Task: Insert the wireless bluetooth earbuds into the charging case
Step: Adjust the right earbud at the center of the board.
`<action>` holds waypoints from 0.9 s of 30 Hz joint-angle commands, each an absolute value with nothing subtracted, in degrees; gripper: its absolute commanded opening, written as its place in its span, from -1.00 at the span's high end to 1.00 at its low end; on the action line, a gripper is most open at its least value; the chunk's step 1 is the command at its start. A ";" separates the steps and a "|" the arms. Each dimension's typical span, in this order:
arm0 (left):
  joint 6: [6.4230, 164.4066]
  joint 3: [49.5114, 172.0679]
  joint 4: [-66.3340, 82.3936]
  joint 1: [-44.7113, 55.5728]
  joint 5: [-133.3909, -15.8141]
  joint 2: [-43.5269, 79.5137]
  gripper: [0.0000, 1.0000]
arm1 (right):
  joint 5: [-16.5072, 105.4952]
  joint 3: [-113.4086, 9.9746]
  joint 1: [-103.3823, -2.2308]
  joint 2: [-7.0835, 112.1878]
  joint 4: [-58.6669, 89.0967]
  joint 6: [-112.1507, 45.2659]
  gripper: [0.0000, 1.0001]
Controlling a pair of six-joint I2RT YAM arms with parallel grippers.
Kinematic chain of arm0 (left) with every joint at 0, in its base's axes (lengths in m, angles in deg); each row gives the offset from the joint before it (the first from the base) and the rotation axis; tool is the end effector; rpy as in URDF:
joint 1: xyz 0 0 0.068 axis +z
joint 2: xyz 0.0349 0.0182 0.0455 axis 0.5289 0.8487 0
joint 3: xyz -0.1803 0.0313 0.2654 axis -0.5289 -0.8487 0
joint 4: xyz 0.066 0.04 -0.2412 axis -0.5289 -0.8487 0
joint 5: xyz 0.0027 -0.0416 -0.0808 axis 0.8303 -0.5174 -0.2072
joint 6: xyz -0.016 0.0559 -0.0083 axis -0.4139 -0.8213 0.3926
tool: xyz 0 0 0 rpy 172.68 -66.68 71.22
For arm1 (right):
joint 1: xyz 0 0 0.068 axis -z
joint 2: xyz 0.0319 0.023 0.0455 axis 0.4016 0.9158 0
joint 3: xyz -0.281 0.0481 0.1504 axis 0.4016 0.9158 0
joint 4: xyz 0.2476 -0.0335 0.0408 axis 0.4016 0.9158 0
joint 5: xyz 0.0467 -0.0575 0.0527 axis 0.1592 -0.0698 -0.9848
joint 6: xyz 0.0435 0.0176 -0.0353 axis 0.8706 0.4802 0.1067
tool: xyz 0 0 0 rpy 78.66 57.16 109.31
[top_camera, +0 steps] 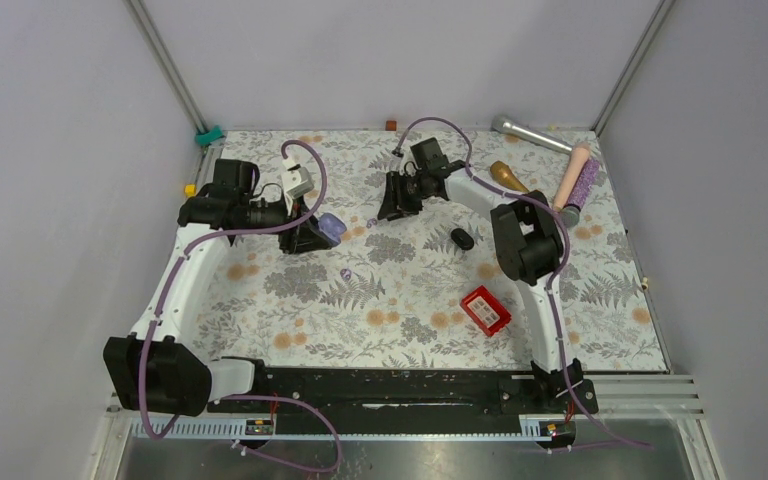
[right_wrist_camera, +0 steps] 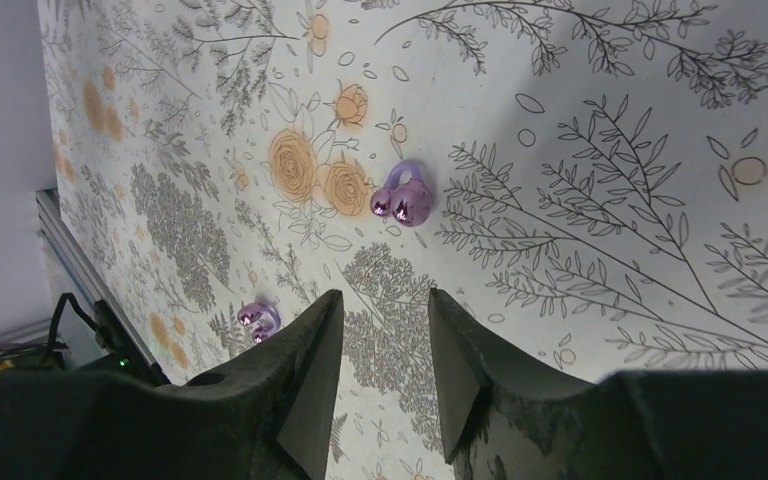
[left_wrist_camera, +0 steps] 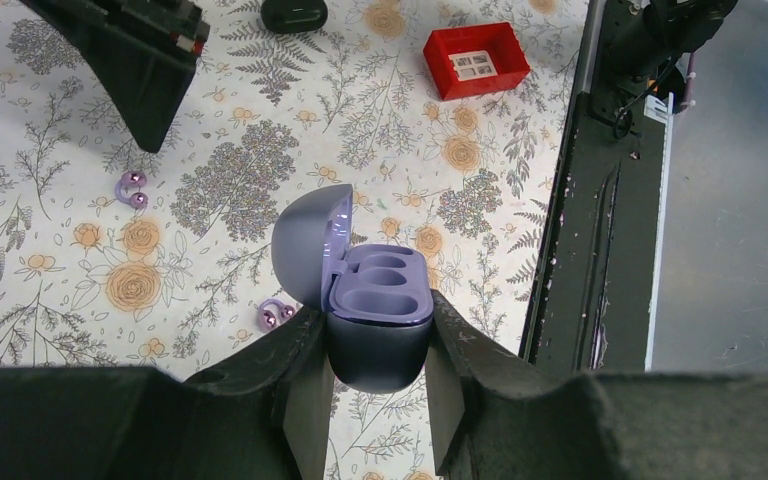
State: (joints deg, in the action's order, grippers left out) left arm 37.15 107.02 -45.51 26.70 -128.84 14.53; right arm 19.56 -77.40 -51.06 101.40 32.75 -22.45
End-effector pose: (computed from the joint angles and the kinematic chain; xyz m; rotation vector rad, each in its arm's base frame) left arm 0.2113 -0.0572 0.3816 1.1159 1.8001 -1.0372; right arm 0.4632 0.2656 0.2145 -0.4891 2.4271 1.0379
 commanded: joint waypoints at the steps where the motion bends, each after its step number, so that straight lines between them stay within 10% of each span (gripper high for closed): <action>1: 34.94 106.57 -44.48 27.49 -132.18 12.93 1.00 | 18.37 -83.48 -51.90 105.43 34.30 -16.45 0.10; 27: 34.19 106.07 -44.50 29.03 -133.74 12.35 1.00 | 18.76 -101.93 -54.70 117.84 43.59 -12.40 0.24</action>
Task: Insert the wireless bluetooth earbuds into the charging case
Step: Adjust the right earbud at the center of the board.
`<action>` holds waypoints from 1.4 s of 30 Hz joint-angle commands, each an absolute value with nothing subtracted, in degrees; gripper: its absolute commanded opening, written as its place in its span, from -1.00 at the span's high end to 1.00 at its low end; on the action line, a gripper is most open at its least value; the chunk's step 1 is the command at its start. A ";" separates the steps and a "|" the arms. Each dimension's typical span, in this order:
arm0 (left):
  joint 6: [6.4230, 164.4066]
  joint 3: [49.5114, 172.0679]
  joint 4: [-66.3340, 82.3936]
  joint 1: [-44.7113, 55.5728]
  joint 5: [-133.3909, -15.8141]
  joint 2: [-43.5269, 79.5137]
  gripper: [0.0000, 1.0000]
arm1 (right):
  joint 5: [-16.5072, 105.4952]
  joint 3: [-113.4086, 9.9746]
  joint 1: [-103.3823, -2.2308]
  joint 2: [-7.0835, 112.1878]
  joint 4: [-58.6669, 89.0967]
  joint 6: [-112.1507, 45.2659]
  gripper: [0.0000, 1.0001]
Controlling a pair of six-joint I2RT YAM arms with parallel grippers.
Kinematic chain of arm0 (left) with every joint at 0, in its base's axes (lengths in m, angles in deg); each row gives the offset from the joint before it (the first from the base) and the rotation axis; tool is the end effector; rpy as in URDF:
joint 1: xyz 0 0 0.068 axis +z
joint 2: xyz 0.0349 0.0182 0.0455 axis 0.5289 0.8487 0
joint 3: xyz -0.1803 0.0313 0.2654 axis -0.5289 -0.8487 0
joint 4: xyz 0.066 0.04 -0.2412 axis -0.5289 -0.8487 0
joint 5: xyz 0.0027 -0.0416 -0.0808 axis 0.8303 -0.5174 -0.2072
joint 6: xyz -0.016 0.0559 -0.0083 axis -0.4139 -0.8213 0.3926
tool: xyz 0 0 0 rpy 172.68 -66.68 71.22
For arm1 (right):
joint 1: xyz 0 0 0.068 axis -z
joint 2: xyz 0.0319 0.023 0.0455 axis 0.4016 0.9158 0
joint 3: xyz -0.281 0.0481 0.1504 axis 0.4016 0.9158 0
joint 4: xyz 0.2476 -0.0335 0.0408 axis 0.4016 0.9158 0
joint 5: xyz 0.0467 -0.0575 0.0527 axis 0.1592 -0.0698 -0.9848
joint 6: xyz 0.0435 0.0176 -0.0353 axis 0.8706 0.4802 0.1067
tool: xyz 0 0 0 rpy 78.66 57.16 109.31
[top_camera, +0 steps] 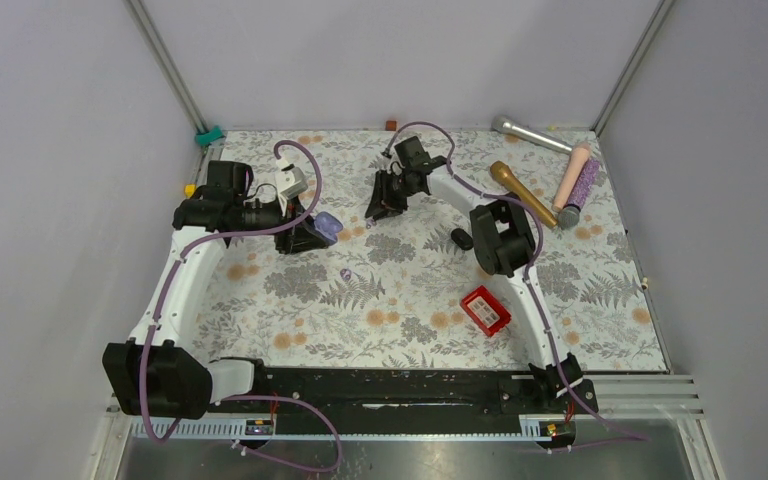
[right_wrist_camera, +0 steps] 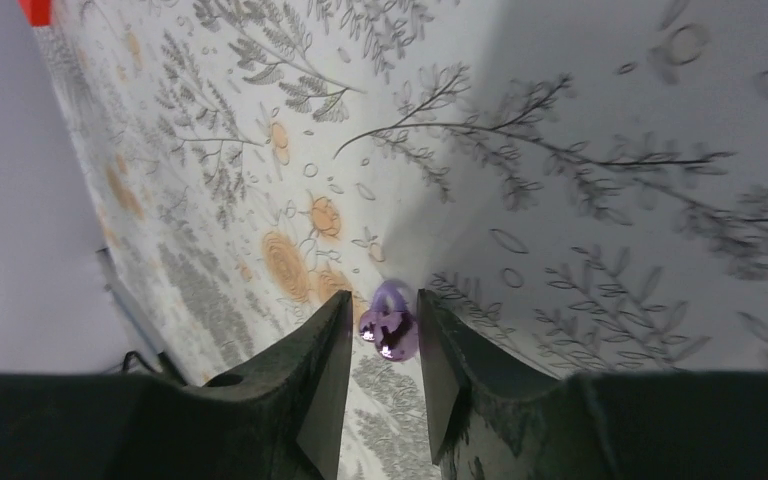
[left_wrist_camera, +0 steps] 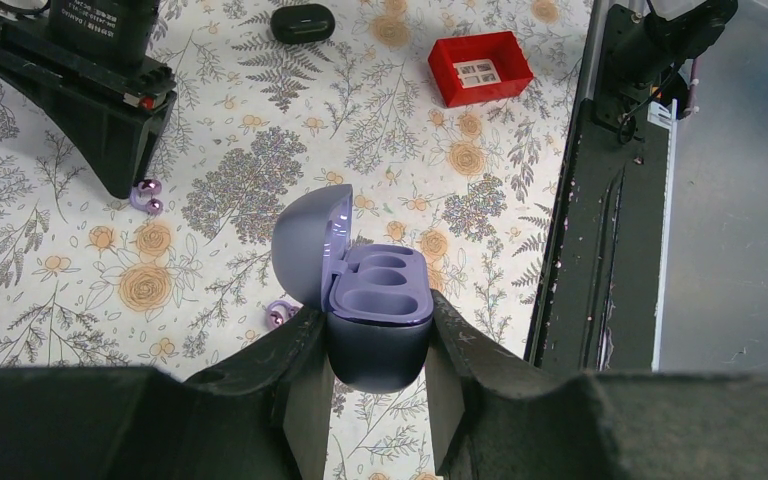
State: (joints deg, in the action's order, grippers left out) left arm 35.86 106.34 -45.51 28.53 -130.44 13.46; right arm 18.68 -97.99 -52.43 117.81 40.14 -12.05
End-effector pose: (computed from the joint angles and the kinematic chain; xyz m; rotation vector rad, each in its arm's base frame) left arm 0.2070 -0.0506 0.3825 1.1054 1.7696 -1.0291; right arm 0.5081 0.3054 0.1611 -0.2938 2.5704 1.1261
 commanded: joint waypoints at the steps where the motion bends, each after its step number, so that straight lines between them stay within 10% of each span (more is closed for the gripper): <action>1: 34.16 105.98 -44.50 29.12 -133.86 12.29 1.00 | 18.89 -102.31 -55.11 117.96 44.22 -12.66 0.24; 42: 34.10 105.21 -44.40 30.79 -136.37 10.09 1.00 | 18.03 -69.78 -57.52 96.00 38.84 -19.08 0.42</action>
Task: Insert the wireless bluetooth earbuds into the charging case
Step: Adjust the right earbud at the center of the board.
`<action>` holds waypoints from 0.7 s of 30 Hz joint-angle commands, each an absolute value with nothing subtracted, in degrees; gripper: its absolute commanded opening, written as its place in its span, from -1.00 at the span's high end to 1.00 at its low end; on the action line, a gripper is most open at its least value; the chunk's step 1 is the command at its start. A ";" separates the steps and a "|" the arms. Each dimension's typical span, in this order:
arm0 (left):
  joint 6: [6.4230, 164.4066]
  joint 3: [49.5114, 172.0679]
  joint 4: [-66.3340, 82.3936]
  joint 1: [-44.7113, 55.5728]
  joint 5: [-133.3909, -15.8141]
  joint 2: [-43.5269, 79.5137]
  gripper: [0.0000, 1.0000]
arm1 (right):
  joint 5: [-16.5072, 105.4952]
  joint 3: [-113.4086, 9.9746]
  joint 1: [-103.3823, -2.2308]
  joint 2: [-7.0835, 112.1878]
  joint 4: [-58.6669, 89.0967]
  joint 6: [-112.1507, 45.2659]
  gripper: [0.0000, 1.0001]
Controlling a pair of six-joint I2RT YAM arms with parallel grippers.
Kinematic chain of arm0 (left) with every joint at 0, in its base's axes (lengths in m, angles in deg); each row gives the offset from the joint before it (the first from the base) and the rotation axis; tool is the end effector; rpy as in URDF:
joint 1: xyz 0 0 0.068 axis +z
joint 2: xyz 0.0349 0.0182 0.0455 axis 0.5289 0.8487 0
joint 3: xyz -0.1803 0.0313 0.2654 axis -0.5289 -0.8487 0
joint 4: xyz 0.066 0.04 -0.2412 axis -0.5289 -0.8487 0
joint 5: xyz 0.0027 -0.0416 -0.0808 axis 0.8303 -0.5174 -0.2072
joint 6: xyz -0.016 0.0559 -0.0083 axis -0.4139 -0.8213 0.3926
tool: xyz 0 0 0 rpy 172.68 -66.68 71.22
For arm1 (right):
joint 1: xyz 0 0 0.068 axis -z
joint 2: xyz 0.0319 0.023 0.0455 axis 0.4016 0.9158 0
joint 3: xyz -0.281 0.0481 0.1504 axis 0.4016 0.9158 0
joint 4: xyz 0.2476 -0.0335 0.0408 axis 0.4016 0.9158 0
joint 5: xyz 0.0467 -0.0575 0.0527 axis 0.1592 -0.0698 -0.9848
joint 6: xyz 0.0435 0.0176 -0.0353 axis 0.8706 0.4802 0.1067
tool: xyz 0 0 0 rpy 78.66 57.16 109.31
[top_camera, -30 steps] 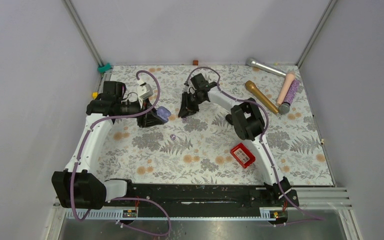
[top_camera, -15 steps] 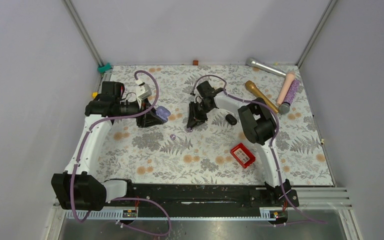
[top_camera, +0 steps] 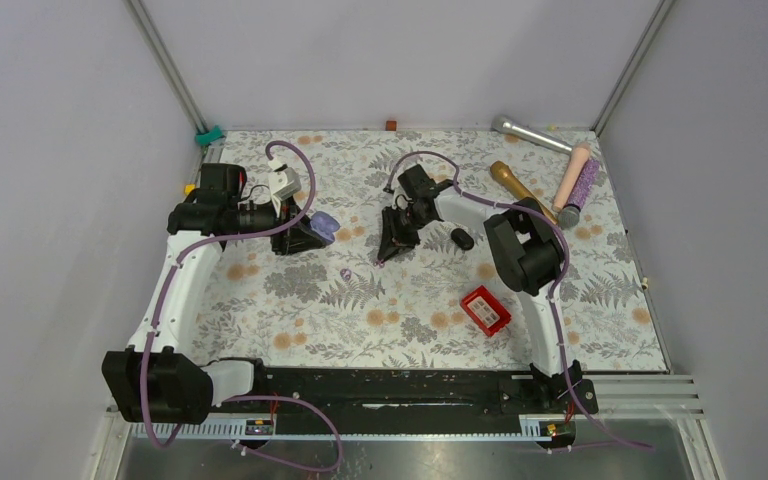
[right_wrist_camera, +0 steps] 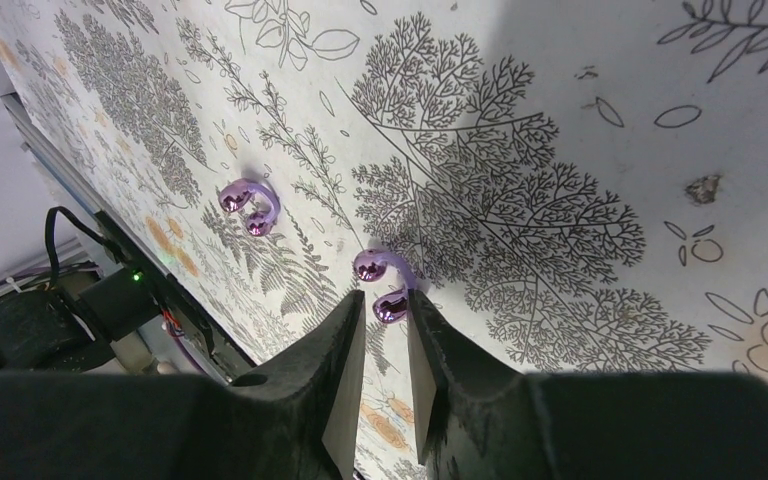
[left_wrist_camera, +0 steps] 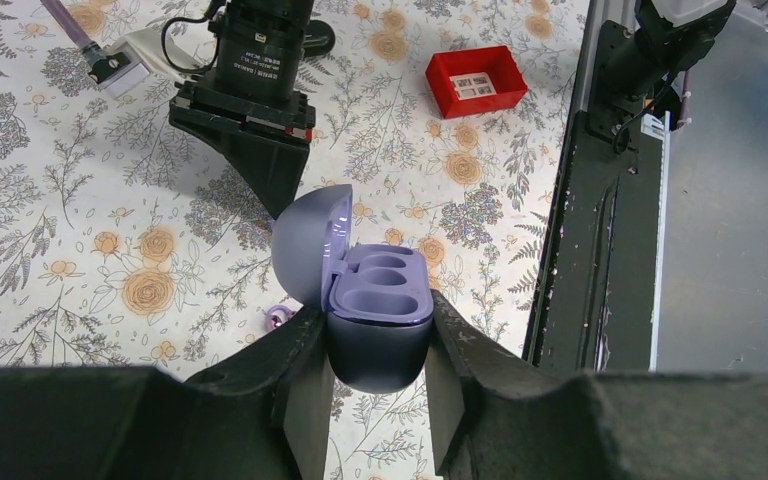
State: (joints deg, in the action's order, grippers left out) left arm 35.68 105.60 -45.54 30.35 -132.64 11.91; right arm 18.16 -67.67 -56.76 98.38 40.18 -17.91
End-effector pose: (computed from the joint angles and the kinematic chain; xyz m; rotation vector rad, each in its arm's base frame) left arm 0.2000 -0.0444 0.3850 1.0832 1.7392 -1.0373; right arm 0.3973 0.2871 0.1822 -0.4772 2.7339 1.0821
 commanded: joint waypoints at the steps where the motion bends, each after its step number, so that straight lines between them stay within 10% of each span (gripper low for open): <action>1: 34.05 105.22 -44.41 30.79 -136.35 10.15 1.00 | 18.68 -70.50 -57.44 96.43 38.92 -19.34 0.42; 21: 33.80 105.20 -44.38 30.87 -136.61 10.77 1.00 | 23.87 -78.45 -57.08 102.70 46.06 -24.95 0.43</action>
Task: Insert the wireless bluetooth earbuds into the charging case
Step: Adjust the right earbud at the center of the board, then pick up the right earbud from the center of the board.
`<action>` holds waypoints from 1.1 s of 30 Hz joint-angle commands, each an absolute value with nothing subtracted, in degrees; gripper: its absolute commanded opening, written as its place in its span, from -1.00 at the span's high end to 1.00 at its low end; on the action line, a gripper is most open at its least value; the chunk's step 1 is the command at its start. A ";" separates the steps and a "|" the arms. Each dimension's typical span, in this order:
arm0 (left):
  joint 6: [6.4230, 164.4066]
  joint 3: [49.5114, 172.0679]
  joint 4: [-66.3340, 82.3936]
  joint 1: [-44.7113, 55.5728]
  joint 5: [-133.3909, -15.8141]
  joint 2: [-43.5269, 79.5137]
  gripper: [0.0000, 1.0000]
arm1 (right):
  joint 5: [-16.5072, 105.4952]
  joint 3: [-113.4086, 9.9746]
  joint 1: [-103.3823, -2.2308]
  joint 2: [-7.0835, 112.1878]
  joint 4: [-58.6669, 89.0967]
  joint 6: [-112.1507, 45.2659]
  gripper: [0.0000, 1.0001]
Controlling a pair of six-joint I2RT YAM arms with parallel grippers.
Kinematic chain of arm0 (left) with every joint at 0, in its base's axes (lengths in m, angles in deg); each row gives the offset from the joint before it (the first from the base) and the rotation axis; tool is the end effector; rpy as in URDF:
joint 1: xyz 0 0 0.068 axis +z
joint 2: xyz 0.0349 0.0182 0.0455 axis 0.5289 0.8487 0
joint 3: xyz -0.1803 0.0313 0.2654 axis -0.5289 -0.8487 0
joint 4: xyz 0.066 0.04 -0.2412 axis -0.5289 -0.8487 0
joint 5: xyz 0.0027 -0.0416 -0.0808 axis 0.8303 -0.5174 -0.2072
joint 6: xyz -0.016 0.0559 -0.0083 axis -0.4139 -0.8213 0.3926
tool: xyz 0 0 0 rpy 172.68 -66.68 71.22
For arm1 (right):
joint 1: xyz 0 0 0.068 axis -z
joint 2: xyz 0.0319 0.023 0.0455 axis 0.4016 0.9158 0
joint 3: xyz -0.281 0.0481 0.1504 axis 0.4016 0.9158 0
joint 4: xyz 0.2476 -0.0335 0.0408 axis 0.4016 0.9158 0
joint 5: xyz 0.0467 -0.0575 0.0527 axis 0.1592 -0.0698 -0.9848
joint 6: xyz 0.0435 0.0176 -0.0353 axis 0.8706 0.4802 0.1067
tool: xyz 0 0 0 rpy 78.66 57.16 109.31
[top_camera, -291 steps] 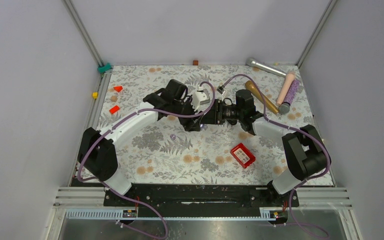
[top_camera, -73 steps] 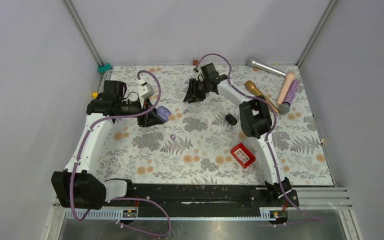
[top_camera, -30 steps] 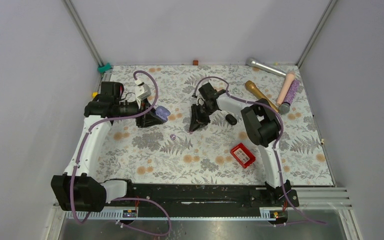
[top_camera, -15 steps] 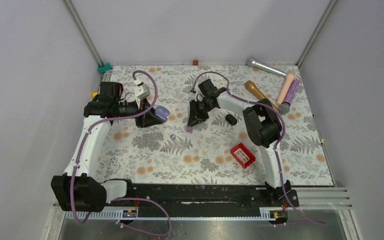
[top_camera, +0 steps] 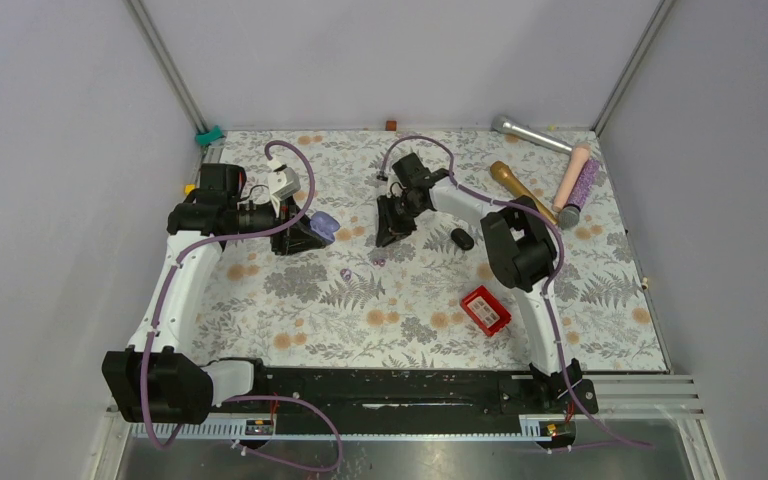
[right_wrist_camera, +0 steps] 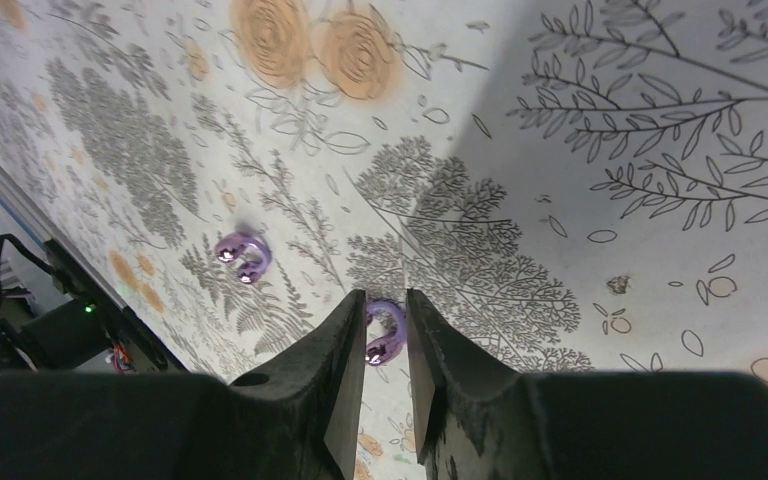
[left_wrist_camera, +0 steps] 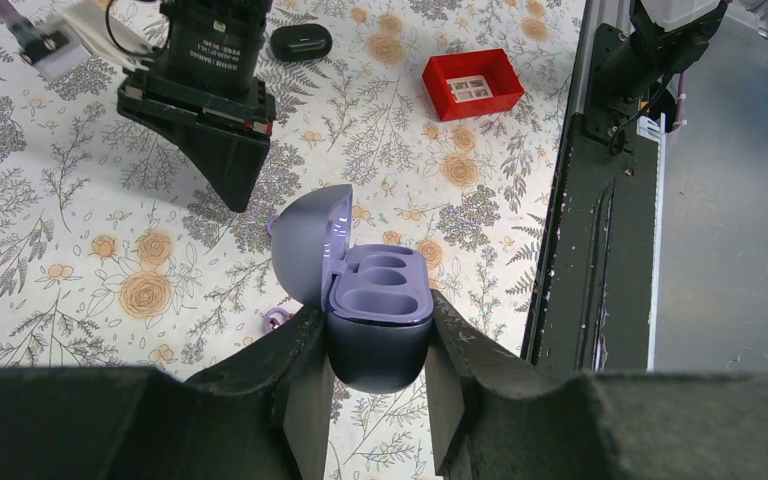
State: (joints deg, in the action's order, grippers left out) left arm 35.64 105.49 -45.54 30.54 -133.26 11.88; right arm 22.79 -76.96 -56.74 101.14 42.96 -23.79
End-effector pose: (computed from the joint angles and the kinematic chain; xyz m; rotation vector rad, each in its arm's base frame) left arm 0.1997 -0.0439 0.3848 1.0807 1.7328 -1.0465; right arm 0.4221 0.2995 0.2014 -0.5894 2.6129 0.9647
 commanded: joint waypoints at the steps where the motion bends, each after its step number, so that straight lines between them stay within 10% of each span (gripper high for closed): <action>1: 33.82 105.16 -44.49 30.88 -136.63 10.79 1.00 | 23.72 -78.21 -57.14 102.85 46.04 -24.85 0.44; 33: 33.83 105.09 -44.48 31.04 -136.72 10.90 1.00 | 19.24 -72.94 -58.39 100.60 47.45 -26.25 0.43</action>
State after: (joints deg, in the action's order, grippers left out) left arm 35.27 105.49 -45.54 30.54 -133.45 11.88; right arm 19.36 -74.52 -57.61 102.91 45.58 -24.29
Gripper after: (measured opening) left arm 0.339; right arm 0.278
